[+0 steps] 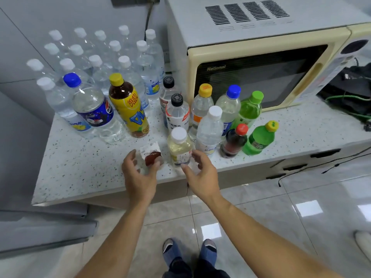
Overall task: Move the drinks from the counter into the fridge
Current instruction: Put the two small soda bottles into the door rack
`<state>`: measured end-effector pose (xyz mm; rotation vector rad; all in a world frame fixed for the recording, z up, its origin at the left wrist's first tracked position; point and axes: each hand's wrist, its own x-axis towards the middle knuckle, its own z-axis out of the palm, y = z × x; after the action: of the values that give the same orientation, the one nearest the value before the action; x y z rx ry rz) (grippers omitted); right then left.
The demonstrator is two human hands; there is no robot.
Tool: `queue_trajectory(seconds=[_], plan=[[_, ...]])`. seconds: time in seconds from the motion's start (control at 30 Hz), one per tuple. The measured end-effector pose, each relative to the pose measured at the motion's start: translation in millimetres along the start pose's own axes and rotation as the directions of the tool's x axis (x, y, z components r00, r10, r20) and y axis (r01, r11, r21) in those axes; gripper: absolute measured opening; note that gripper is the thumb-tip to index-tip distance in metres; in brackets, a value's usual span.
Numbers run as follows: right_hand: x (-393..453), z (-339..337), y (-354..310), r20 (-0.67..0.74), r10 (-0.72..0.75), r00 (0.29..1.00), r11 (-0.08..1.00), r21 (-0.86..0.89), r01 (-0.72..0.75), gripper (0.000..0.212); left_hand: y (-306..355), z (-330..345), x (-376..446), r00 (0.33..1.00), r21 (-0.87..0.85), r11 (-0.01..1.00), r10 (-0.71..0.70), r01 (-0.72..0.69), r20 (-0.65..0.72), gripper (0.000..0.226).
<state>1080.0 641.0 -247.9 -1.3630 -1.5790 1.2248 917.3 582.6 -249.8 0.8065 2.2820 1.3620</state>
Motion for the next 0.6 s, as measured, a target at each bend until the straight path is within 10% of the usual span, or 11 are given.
queue_trajectory(seconds=[0.13,0.33,0.6], plan=[[-11,-50,25,-0.168,0.053,0.984,0.998,0.03,-0.048,0.015,17,17,-50,0.916,-0.05,0.942,0.308,-0.33,-0.256,0.046],[14,-132,56,-0.501,0.158,0.851,0.987,0.064,-0.146,0.039,64,97,-103,0.863,-0.248,0.953,0.268,-0.173,0.429,0.047],[70,-174,64,-0.316,0.091,0.944,0.994,-0.033,-0.107,0.085,101,179,-89,0.889,-0.129,0.986,0.153,-0.107,0.433,0.093]])
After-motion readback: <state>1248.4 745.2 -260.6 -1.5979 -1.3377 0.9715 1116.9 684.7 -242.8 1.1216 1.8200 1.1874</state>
